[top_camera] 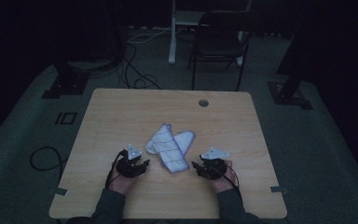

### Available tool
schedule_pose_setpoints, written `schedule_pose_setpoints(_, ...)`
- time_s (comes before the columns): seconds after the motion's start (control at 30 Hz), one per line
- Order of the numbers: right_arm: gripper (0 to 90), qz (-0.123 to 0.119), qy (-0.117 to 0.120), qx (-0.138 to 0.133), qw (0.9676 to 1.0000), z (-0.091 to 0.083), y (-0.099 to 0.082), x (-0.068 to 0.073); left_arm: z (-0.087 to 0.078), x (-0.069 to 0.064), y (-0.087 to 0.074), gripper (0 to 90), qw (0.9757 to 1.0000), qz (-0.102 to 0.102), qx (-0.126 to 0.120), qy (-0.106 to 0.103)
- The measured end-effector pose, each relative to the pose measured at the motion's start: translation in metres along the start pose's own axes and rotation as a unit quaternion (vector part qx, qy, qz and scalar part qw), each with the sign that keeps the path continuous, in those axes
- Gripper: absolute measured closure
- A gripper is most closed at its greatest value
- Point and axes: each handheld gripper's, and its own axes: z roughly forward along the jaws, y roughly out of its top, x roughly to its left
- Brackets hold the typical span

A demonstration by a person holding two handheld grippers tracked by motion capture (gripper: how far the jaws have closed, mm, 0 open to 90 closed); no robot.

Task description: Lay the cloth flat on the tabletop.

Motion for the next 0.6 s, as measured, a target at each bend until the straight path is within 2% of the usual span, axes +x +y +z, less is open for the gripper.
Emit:
schedule_pose_setpoints(0.3,56.0,-0.012,0.031,-0.005,0.9994,0.011,0.008,0.017,0.001,-0.002,0.0,53.2,1.0,0.003,-0.002,-0.004)
schedule_pose_setpoints(0.47,56.2,-0.023,0.041,-0.001,0.9989,0.017,0.009,0.022,0.002,-0.003,0.0,52.9,1.0,0.003,-0.005,-0.005)
schedule_pose_setpoints(0.6,60.0,-0.028,0.049,0.011,0.9984,0.024,0.01,0.026,0.002,-0.004,0.001,52.9,1.0,0.005,-0.004,-0.008)
